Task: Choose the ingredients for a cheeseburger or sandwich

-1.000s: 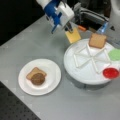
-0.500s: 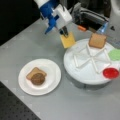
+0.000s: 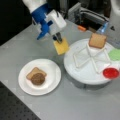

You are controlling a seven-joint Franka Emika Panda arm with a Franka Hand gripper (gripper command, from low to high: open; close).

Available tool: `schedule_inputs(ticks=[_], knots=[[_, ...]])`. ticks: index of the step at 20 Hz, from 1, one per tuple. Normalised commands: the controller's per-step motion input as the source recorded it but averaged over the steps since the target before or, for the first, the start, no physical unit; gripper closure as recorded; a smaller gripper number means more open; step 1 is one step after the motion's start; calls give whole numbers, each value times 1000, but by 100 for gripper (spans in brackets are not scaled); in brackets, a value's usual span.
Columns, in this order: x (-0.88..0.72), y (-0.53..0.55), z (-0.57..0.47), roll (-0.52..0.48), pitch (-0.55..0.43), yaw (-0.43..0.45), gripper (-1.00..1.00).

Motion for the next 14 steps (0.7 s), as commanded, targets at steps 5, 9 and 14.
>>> schedule_inputs(ticks=[5,9,14], knots=[[631,-547,214,22,363,191,100],[707,-524,-86,24,286,222,100],[620,-510,-166,38,232,229,100]])
